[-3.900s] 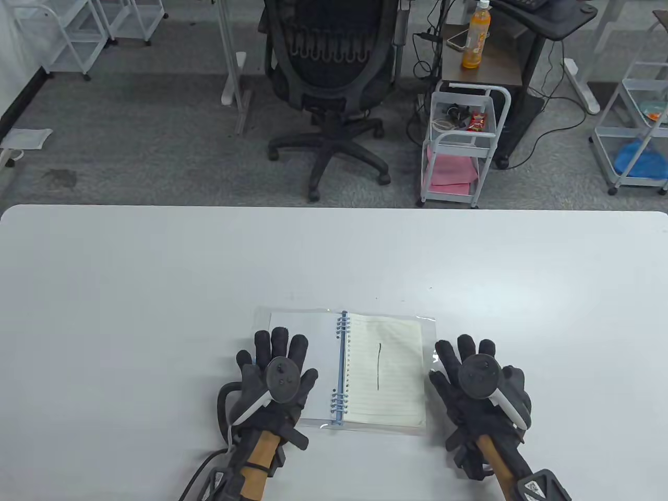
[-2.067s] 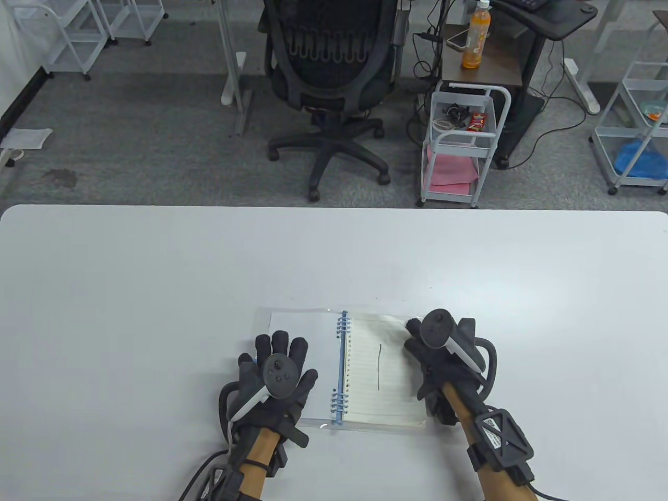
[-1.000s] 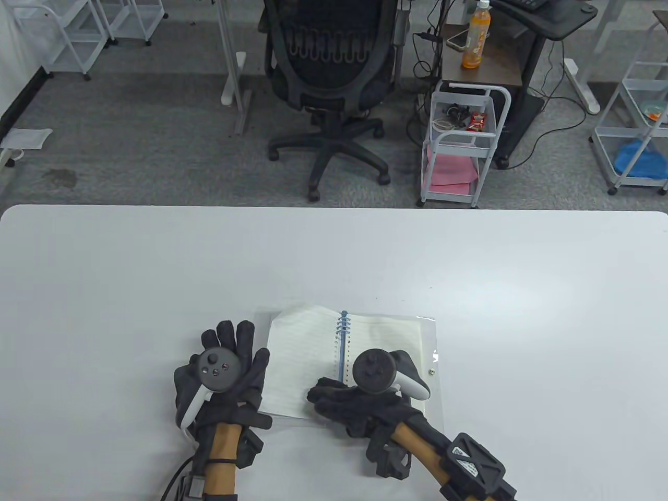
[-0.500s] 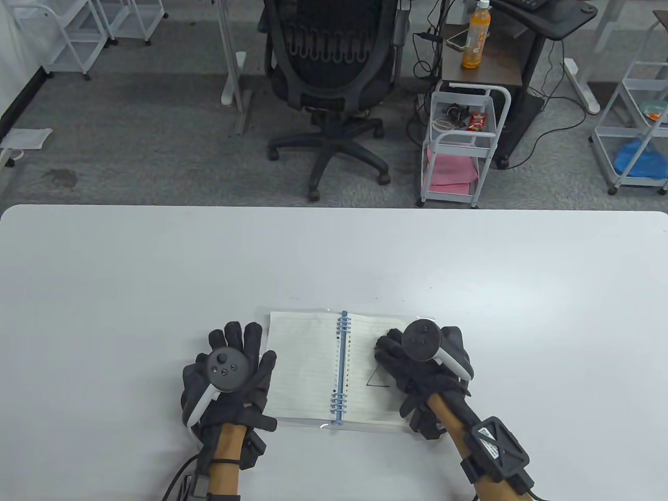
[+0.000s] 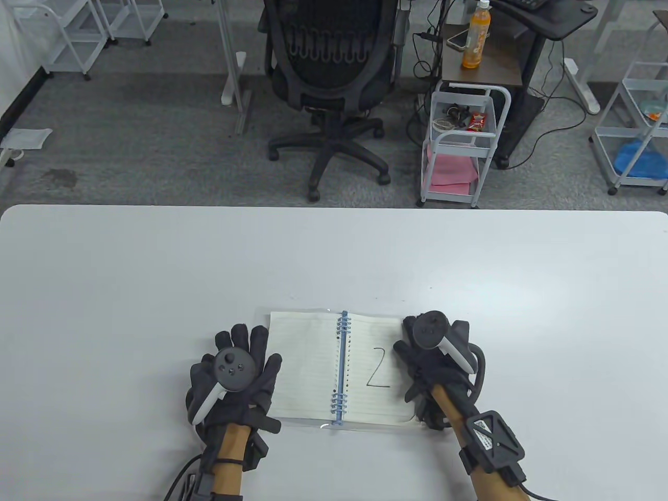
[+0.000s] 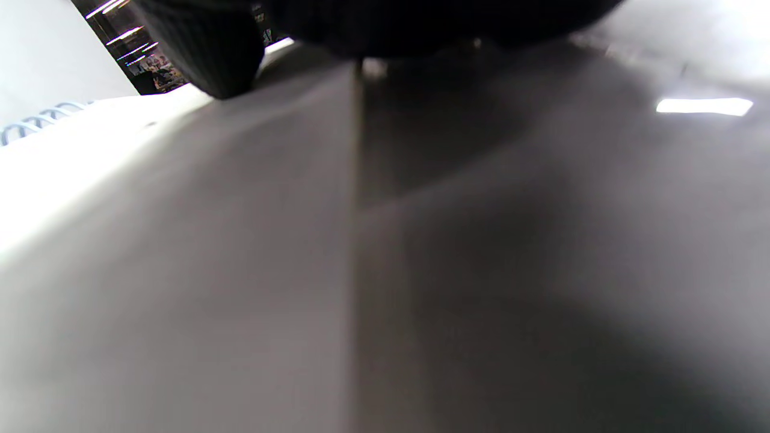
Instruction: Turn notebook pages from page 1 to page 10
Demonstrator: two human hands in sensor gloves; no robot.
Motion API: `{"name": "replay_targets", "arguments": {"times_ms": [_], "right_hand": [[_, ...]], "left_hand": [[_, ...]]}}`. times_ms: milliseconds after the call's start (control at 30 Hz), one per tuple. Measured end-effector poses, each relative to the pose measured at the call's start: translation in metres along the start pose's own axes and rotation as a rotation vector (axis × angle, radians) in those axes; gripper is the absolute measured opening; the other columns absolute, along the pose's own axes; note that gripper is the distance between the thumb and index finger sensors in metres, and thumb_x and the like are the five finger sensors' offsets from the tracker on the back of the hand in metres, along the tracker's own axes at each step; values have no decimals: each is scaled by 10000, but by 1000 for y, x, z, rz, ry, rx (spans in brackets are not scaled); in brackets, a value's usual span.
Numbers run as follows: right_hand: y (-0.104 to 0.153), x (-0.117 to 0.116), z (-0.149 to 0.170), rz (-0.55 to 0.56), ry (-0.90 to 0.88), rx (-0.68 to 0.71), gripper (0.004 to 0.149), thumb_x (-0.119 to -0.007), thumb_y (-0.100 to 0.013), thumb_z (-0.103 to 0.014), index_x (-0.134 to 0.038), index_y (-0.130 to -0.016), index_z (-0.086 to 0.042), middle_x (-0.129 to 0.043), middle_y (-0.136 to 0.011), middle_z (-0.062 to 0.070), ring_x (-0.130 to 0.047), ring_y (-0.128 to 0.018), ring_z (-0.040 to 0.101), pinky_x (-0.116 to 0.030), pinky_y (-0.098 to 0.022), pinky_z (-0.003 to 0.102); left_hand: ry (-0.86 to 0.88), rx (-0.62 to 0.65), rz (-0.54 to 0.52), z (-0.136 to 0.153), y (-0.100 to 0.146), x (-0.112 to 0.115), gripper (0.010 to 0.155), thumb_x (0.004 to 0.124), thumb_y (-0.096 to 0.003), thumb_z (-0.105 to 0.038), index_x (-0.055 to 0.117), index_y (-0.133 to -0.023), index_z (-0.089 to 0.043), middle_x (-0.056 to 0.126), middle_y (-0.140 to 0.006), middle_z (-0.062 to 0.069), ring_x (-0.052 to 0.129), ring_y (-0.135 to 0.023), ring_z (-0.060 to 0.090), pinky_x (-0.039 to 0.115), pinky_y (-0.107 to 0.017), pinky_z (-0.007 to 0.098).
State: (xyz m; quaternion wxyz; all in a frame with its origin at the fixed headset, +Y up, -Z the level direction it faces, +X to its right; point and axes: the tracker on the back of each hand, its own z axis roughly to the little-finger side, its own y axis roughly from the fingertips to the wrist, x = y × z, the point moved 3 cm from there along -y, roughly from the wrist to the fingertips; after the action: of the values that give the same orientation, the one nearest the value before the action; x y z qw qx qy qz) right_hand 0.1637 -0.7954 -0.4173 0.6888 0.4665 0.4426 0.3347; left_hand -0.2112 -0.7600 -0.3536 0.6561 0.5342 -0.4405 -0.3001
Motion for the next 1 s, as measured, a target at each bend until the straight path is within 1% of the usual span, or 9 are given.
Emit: {"name": "replay_targets", "arguments": {"times_ms": [233,333,400,533,600,667,767,867,1000], "right_hand": [[3,3,3,22,-50,36,530,-670,-608,-490,-502,-1083,-325,-339,-1161,122,-809,-264,34,-784,-187,282],[8,11,2,73,-128,75,503,-671,-594,-497,-638,-1049,-286,-359,-1149,158,-865,-279,94,-810,-190,336],[14,18,-2,39,-180,102,494,-637,-603,-519,-712,-1019,-261,-385,-1151,163,-868,-264,99,-813,-181,331],[25,22,-16,-98,-370,216,530,-590,-615,-538,-807,-953,-192,-566,-1122,168,-876,-220,99,-816,-148,333],[29,14,-25,-233,-480,283,560,-570,-621,-549,-769,-983,-171,-634,-1097,202,-882,-221,107,-818,-148,340],[33,0,-39,-374,-582,386,575,-544,-629,-552,-677,-1047,-181,-631,-1097,238,-894,-260,133,-824,-178,360],[40,-18,-57,-471,-689,472,560,-536,-643,-513,-593,-1091,-183,-543,-1123,267,-900,-321,181,-820,-229,401],[50,-35,-76,-493,-620,512,552,-545,-643,-491,-570,-1100,-183,-451,-1154,238,-900,-358,212,-815,-262,429],[68,-58,-103,-478,-312,562,549,-549,-637,-489,-558,-1100,-195,-394,-1182,168,-901,-371,216,-815,-277,432]], "left_hand": [[5,5,11,-1,-1,1,704,410,-604,-653,132,-1197,-396,-38,-1205,11,-137,-1094,280,-67,-666,545],[1,7,6,-1,-1,1,704,410,-605,-653,131,-1198,-395,-38,-1205,7,-136,-1094,280,-67,-667,545],[2,6,7,-1,-1,1,705,410,-605,-653,130,-1198,-395,-37,-1205,18,-137,-1094,281,-67,-666,545],[2,2,13,-1,-1,2,704,410,-605,-652,131,-1198,-395,-36,-1205,13,-135,-1094,282,-66,-666,545],[7,4,13,-1,-1,2,705,409,-605,-653,130,-1198,-395,-37,-1205,8,-136,-1094,280,-66,-667,545],[15,8,11,-1,-1,1,704,410,-605,-653,128,-1197,-397,-40,-1204,13,-139,-1092,278,-66,-668,545],[20,13,4,-1,0,0,705,409,-605,-653,127,-1197,-395,-38,-1204,12,-139,-1092,280,-64,-668,546],[46,18,-9,0,2,-5,704,407,-605,-654,124,-1196,-397,-41,-1204,16,-140,-1092,278,-65,-668,545],[92,23,-32,4,5,-11,704,409,-606,-650,121,-1197,-396,-42,-1205,14,-143,-1091,279,-65,-669,546]]}}
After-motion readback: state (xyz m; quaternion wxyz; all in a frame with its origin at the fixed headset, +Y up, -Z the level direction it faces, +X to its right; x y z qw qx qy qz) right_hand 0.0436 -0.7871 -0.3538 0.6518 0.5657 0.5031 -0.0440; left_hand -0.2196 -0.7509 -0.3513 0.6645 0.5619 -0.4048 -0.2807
